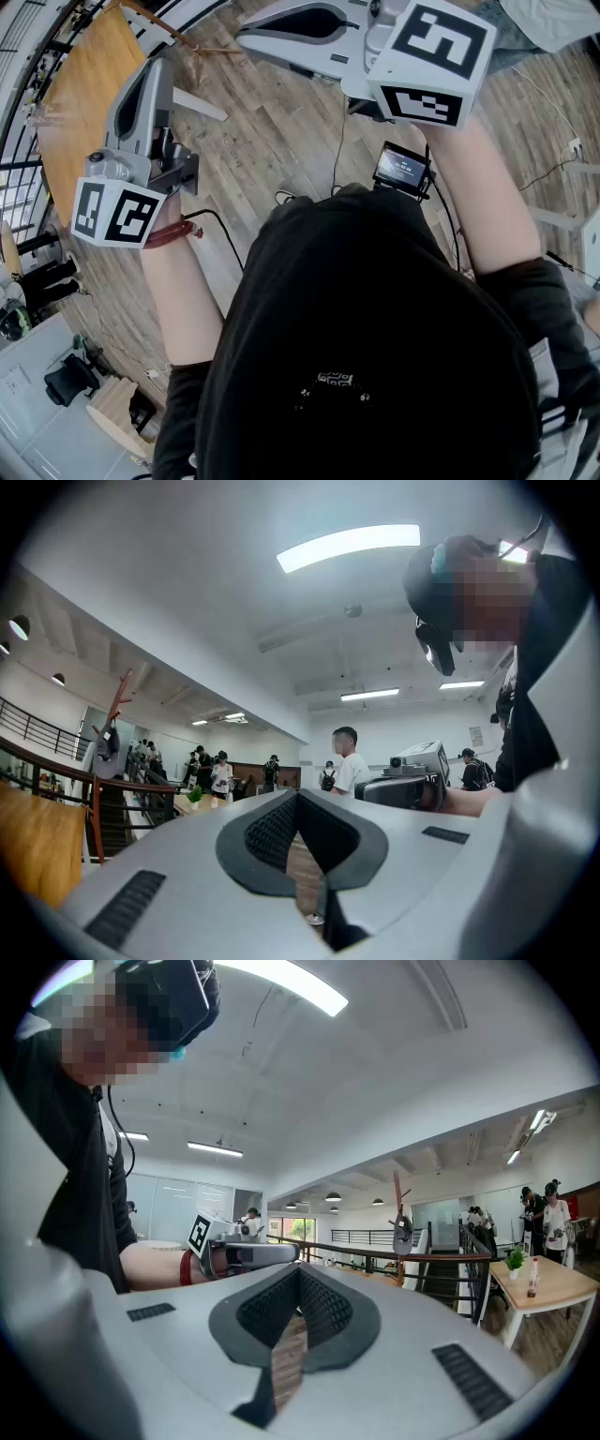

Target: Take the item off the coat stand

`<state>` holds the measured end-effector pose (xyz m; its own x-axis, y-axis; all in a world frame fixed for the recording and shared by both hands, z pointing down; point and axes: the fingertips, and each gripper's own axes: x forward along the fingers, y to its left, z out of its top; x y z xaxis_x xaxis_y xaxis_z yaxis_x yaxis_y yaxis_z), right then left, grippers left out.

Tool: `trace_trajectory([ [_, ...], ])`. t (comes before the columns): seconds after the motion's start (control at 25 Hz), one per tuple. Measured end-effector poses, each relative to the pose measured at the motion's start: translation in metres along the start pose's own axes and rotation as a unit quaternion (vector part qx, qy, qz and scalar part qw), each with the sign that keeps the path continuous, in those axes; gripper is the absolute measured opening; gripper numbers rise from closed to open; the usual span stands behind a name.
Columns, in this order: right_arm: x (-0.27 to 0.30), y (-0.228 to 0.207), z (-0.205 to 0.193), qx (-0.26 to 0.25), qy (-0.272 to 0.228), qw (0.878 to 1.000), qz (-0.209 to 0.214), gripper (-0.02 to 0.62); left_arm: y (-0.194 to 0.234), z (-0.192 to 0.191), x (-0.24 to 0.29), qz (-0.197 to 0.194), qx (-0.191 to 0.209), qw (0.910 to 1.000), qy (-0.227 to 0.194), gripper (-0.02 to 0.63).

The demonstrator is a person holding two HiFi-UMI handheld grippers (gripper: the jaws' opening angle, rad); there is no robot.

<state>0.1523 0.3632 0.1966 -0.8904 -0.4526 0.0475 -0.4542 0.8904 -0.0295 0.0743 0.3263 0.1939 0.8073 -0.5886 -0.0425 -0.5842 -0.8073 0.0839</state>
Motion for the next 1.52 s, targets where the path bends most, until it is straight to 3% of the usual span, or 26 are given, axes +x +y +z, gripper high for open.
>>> trace_trajectory([
  [0.4,0.003,0.000,-0.007,0.017,0.009,1.000,-0.002,0.018,0.005,-0.009,-0.003,0.021,-0.010,0.9997,0.005,0.006],
  [0.64,0.009,-0.003,0.002,0.025,0.015,1.000,0.002,0.018,0.020,-0.006,-0.008,0.053,-0.020,0.9984,0.010,0.006],
  [1.2,0.025,-0.005,-0.005,0.033,0.019,0.999,0.016,0.018,0.029,-0.009,-0.012,0.069,0.007,0.9976,0.008,0.006],
  [1.52,0.072,-0.031,0.005,0.036,0.033,0.999,0.008,0.018,0.085,-0.012,-0.004,0.068,0.002,0.9974,0.021,0.005],
])
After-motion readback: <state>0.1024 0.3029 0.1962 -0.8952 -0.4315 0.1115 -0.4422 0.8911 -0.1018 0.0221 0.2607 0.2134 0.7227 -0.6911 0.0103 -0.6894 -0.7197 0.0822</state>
